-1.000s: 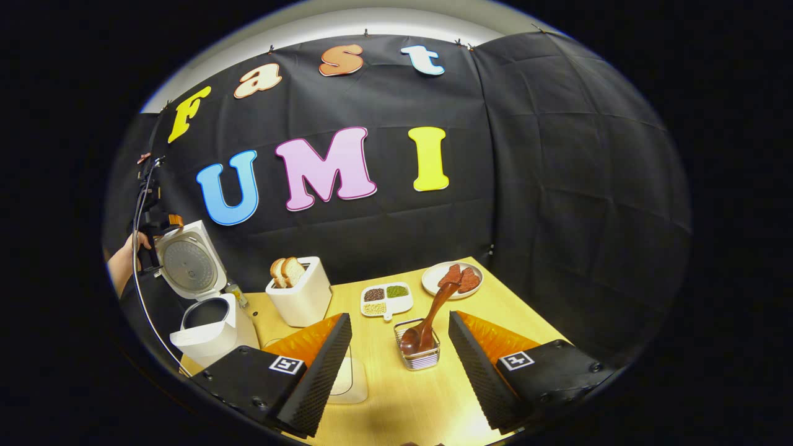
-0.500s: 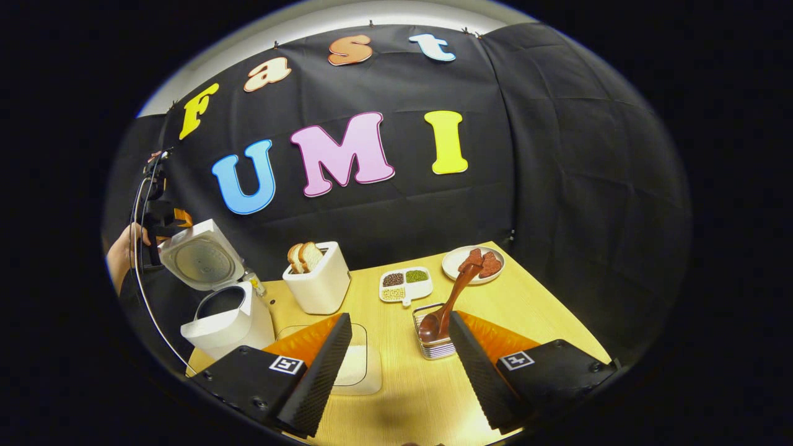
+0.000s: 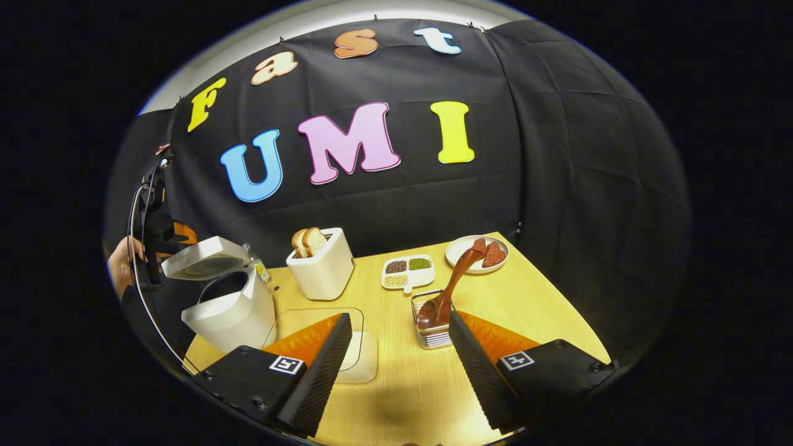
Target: Close the left gripper, press the button to open the rice cooker; take a wooden spoon from the chopstick holder with the right hand, scoop a spoonful of rice and pour it into the rice cooker, then put the wooden spoon back into the chopstick holder.
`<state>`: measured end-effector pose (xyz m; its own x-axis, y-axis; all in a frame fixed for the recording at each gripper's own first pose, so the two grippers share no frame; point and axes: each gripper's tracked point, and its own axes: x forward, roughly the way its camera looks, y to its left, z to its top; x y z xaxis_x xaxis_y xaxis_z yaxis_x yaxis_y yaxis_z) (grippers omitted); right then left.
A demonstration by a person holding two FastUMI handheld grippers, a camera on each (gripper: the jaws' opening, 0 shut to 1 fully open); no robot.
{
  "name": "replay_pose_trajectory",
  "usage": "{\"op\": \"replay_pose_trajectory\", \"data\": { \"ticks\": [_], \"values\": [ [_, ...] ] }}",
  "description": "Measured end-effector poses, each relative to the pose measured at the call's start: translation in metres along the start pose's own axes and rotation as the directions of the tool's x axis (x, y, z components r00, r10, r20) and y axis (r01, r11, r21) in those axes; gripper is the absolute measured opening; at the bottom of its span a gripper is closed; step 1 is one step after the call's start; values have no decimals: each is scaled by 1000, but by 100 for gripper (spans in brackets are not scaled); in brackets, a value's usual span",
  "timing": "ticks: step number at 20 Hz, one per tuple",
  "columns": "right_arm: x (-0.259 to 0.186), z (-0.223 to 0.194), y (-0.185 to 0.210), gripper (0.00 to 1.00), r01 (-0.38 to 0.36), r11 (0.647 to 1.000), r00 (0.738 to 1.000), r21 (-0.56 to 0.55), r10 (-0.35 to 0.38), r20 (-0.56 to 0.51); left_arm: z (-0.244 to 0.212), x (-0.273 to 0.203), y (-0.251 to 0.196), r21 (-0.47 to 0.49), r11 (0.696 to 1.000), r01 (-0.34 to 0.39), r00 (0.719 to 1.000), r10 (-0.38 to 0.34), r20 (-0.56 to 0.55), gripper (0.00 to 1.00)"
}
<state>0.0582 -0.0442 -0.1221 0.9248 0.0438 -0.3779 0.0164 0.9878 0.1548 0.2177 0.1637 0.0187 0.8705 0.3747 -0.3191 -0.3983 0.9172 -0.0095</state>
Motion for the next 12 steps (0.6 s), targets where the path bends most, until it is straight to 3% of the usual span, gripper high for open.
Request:
{"op": "replay_pose_trajectory", "data": {
  "ticks": [10, 12],
  "values": [
    [5, -6, -20, 99, 19, 1000, 1000, -1, -19, -13, -105, 23, -3, 33, 999, -9, 987, 15, -161, 100],
    [7, -7, -21, 98, 23, 1000, 1000, 0, -23, -17, -111, 24, -3, 67, 998, 0, 990, 9, -140, 100]
  ]
}}
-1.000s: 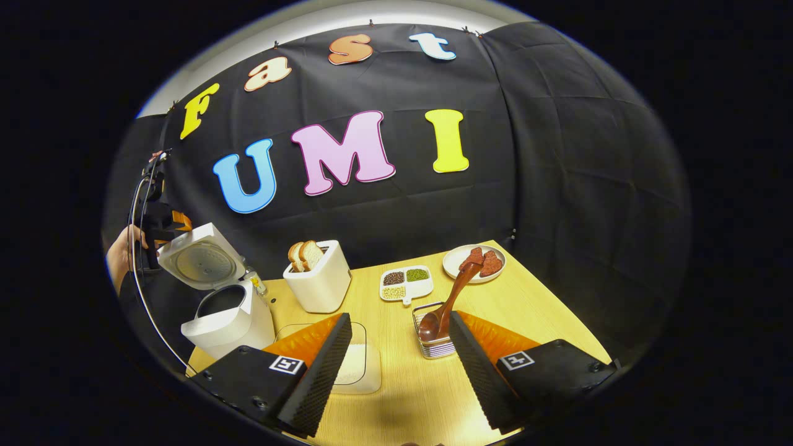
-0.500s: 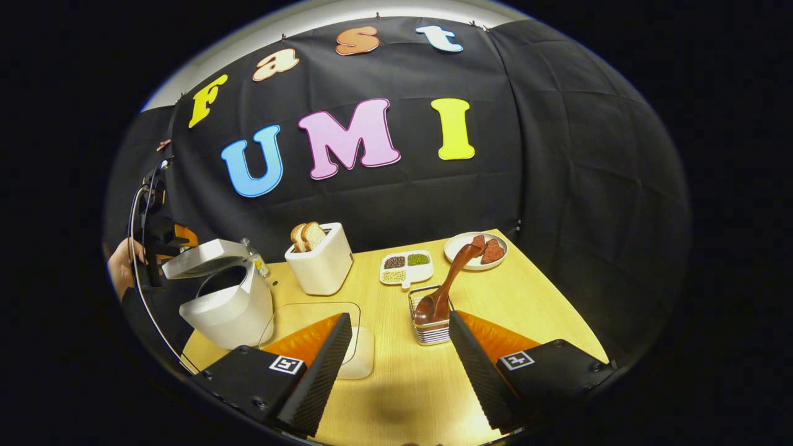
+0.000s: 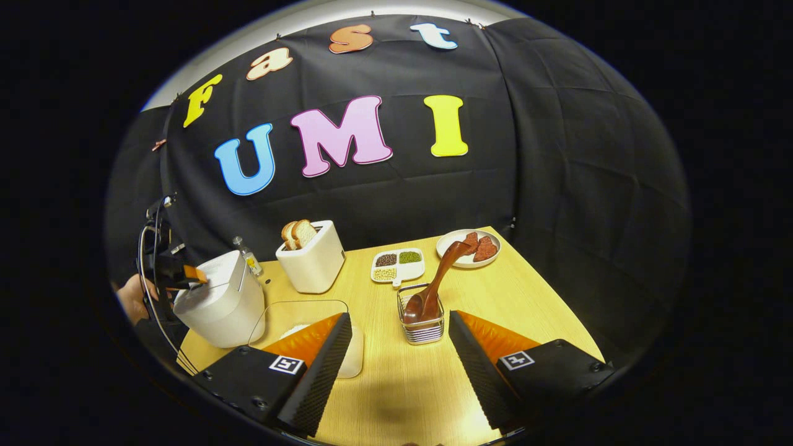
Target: Close the left gripper, press the button to open the rice cooker; take a wooden spoon from the chopstick holder with the right hand, scoop a spoonful of rice and pour it into the rice cooker, then put the wooden spoon back into the chopstick holder.
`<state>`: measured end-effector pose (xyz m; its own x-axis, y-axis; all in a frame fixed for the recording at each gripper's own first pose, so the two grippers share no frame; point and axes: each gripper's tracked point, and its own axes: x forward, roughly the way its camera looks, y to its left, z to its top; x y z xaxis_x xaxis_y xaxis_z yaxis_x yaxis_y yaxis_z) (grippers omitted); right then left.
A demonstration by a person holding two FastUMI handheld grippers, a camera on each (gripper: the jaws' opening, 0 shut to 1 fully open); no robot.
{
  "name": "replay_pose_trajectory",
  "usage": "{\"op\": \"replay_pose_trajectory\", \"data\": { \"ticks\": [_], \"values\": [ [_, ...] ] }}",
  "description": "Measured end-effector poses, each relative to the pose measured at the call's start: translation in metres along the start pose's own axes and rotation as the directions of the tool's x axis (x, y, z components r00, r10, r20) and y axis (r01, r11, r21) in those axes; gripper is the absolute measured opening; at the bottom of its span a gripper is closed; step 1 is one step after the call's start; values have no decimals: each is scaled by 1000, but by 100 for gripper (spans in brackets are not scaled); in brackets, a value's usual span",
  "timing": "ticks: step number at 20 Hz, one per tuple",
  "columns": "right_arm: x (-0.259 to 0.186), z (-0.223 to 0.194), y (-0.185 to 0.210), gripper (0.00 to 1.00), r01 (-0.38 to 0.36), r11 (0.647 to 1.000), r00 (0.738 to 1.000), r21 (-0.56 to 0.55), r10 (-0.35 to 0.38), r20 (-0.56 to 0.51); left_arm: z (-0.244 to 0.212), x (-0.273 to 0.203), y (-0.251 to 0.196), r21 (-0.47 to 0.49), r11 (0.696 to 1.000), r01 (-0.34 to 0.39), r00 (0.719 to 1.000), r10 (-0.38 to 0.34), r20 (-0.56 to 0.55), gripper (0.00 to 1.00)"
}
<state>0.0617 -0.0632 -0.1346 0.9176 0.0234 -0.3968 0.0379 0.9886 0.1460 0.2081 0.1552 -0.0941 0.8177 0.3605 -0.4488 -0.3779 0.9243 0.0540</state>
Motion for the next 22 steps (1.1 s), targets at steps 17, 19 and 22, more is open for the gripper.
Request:
{"op": "replay_pose_trajectory", "data": {
  "ticks": [17, 19, 22],
  "values": [
    [6, 37, 47, 98, -71, 995, 995, -65, 76, 70, 23, -77, -32, 54, 987, 150, 968, -158, 197, 97],
    [1, 59, 51, 99, -72, 994, 990, -77, 80, 113, 35, -117, -35, 73, 979, 190, 937, -203, 284, 97],
    [-17, 90, 59, 99, -78, 994, 981, -80, 91, 173, 38, -176, -39, 91, 960, 265, 888, -280, 365, 96]
  ]
}}
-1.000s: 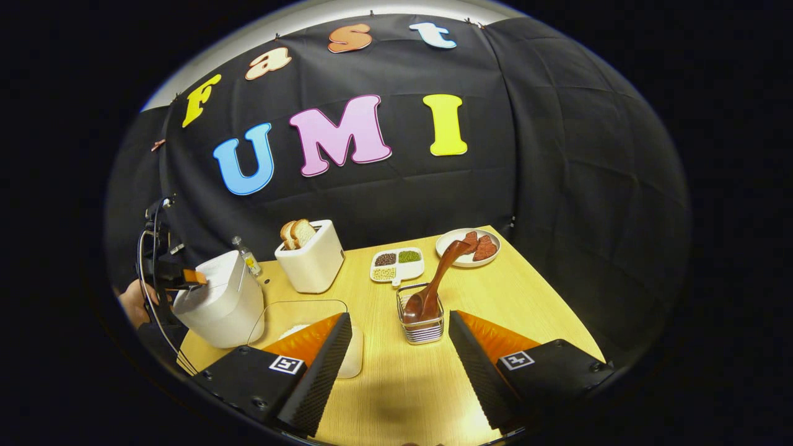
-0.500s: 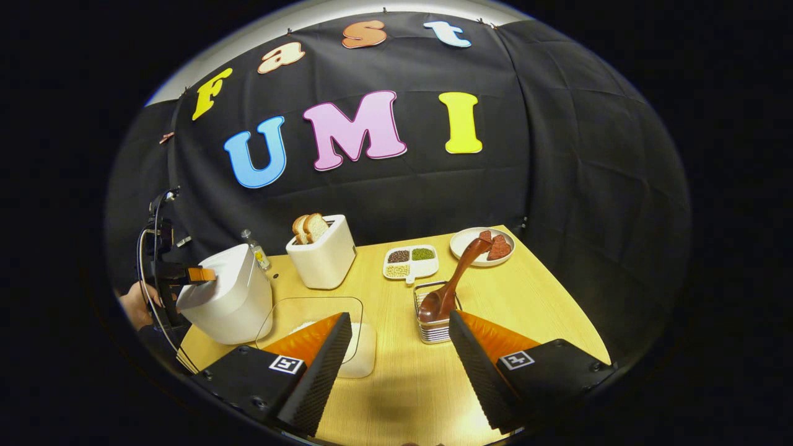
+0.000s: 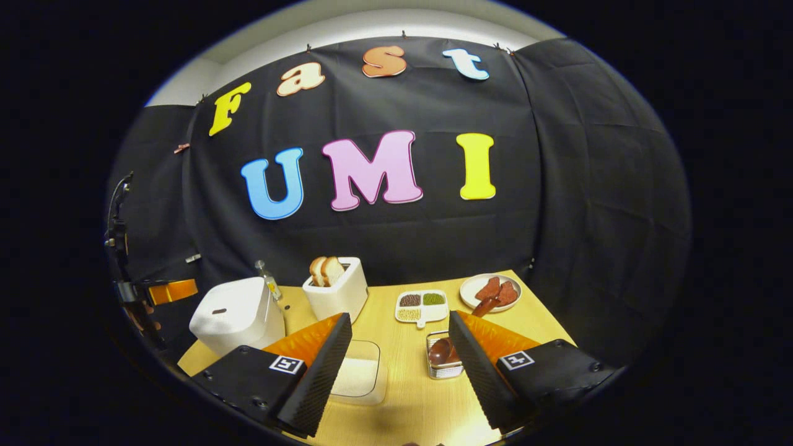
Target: Close the left gripper, press the button to open the rice cooker; take a wooden spoon from the chopstick holder with the right hand, scoop a spoonful of rice and pour it into the rice cooker, then put the wooden spoon back into the chopstick holder.
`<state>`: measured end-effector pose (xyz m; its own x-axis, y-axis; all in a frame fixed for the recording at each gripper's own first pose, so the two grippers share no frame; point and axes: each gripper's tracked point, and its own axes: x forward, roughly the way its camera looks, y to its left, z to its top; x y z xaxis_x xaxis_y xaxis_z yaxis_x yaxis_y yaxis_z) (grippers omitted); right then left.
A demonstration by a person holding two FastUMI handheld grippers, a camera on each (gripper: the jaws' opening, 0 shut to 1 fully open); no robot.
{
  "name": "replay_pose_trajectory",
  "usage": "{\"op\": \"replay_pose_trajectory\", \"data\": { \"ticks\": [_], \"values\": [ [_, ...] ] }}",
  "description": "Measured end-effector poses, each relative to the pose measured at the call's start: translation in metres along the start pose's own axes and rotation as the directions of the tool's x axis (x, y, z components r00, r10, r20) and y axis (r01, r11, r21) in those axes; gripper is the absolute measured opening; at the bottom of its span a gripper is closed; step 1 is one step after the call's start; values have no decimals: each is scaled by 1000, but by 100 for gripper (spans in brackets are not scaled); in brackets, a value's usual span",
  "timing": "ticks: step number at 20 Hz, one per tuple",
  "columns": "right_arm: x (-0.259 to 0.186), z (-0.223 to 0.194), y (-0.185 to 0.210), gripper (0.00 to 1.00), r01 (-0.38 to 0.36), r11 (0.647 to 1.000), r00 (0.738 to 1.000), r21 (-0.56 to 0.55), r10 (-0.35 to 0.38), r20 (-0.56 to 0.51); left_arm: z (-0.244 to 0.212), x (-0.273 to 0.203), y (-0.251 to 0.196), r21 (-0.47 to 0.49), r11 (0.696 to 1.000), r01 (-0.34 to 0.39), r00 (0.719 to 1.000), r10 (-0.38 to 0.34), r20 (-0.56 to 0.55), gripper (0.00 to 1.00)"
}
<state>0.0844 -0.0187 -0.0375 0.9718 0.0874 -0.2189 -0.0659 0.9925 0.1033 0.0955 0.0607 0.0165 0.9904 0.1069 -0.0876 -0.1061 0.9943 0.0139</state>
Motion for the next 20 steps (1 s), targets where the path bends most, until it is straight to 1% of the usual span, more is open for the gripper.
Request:
{"op": "replay_pose_trajectory", "data": {
  "ticks": [2, 4, 7, 9, 12, 15, 17, 20],
  "values": [
    [-11, 19, -1, 98, 9, 1000, 999, -24, -8, 41, 4, -30, 1, -4, 1000, 22, 999, -22, 27, 97],
    [-24, 30, -4, 98, 27, 998, 997, -49, -23, 70, 6, -55, 4, -15, 1000, 26, 999, -25, 34, 97],
    [-44, 36, -2, 98, 35, 996, 997, -77, -29, 75, 11, -83, 10, -14, 1000, 18, 999, -17, 42, 97],
    [-55, 39, 0, 98, 43, 994, 996, -99, -35, 78, 19, -95, 11, -5, 1000, 24, 998, -24, 66, 95],
    [-59, 34, 10, 98, 46, 993, 996, -112, -38, 77, 19, -97, 11, -2, 1000, 32, 997, -31, 66, 95],
    [-60, 28, 32, 98, 9, 996, 999, -88, -5, 52, 14, -92, 1, -36, 997, 73, 996, -72, 49, 95],
    [-64, 30, 40, 98, -5, 996, 999, -93, 9, 49, 11, -91, 1, -27, 996, 84, 996, -83, 34, 95],
    [-69, 23, 46, 98, -6, 995, 1000, -101, 9, 28, 15, -94, 0, -4, 996, 95, 994, -94, 49, 95]
  ]
}}
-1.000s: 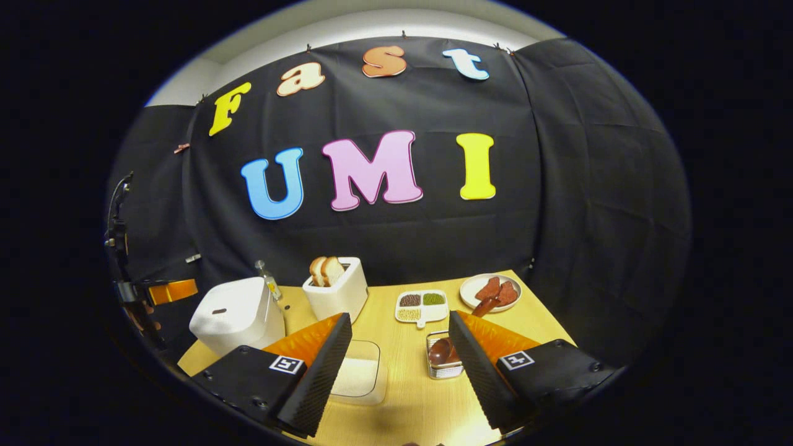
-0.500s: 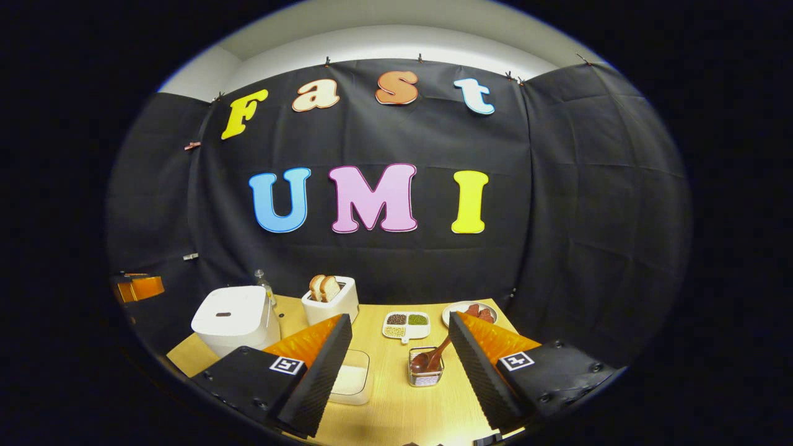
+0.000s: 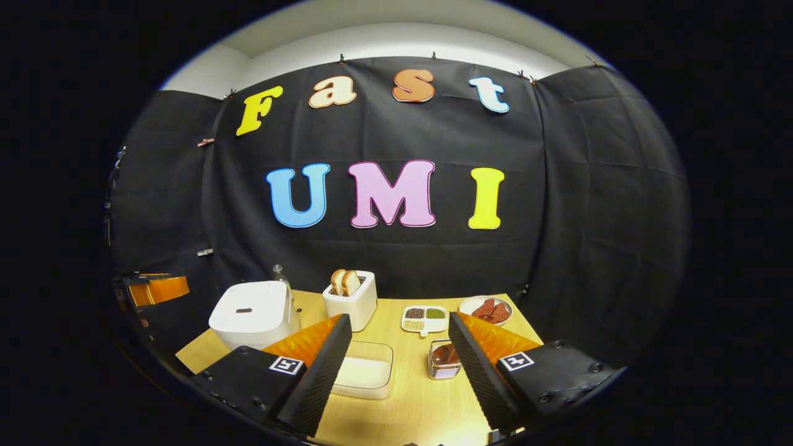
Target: Close the left gripper, press the button to open the rice cooker; take a wooden spoon from the chopstick holder with the right hand, scoop a spoonful of rice and pour it into the rice cooker, then put the wooden spoon back into the chopstick holder.
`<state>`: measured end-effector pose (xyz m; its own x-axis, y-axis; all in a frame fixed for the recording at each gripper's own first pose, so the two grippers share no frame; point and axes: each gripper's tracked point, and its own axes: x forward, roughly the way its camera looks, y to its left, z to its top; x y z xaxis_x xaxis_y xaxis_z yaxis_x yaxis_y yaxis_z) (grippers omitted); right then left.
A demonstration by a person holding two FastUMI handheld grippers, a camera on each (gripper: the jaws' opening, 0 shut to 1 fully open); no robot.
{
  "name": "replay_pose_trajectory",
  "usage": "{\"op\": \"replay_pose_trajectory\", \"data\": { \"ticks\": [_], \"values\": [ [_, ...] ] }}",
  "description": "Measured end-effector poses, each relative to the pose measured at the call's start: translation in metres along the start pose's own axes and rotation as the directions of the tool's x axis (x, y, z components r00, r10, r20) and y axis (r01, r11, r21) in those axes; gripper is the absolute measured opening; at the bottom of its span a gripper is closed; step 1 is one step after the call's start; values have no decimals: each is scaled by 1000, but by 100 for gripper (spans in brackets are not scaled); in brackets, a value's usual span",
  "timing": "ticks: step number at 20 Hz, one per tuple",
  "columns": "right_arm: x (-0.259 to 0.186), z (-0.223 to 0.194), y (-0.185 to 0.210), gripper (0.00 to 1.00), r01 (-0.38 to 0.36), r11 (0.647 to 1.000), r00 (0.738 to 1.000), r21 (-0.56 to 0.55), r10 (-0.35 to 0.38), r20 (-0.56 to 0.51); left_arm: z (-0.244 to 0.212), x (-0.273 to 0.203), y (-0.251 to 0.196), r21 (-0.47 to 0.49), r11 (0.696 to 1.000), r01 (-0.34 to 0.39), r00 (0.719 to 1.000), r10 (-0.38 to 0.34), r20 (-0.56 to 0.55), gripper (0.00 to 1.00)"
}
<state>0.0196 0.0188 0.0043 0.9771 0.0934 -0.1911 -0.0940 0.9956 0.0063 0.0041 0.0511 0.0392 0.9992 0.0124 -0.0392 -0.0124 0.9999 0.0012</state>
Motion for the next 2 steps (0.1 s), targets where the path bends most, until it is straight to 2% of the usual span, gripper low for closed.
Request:
{"op": "replay_pose_trajectory", "data": {
  "ticks": [2],
  "values": [
    [-3, -1, 3, 98, 9, 1000, 1000, 28, -9, -10, -3, -4, 2, 6, 1000, 0, 1000, 0, 0, 95]
  ]
}}
